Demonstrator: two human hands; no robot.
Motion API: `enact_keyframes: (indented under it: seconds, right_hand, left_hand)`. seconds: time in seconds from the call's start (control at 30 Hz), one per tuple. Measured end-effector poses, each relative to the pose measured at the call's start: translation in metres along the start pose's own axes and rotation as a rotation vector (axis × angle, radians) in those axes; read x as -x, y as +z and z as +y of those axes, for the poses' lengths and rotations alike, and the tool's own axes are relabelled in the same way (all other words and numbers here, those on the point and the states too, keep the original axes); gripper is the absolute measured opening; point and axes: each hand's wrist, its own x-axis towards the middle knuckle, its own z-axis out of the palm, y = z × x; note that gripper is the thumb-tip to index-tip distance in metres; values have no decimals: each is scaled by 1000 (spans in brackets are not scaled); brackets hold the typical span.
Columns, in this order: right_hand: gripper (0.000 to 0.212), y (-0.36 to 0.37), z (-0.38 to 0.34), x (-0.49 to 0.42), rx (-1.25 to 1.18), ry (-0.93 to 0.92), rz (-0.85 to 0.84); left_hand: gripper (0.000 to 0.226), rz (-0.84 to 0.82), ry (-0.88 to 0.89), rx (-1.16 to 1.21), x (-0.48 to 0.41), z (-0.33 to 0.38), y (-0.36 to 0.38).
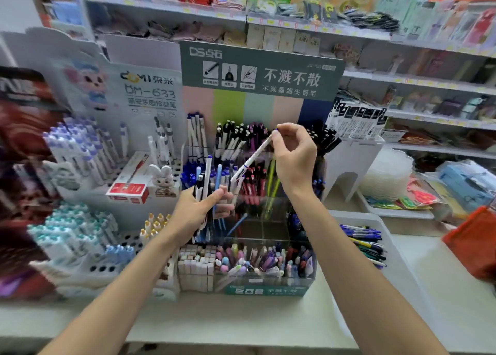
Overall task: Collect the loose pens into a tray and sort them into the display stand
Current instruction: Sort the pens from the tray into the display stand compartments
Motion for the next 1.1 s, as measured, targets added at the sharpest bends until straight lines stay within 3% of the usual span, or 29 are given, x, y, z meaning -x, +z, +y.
enact_keyframes:
  seconds: [0.13, 0.3, 0.43, 0.77, 0.9, 1.0, 1.1]
  right_hand:
    - [8, 23, 10, 11, 122, -192, -67]
    - [9, 32, 32, 34, 376, -346, -323]
    - [10, 30, 34, 31, 577, -469, -331]
    - [29, 19, 28, 26, 797, -384, -645]
    - [37, 11, 22, 43, 579, -393, -486]
    - [40, 13, 5, 61, 290, -142, -573]
    - [37, 19, -2, 74, 202, -2, -633]
  left_hand:
    - [20, -6, -24, 93, 5, 3, -20]
    - [22, 8, -38, 115, 8, 6, -27]
    - [23, 6, -58, 128, 9, 6, -27]
    - [19, -61, -66, 121, 6, 2, -9]
    - [18, -60, -79, 124, 6, -2, -6]
    - [23, -130, -66, 89, 10, -4, -2]
    - [26, -182, -39, 47, 14, -3, 5]
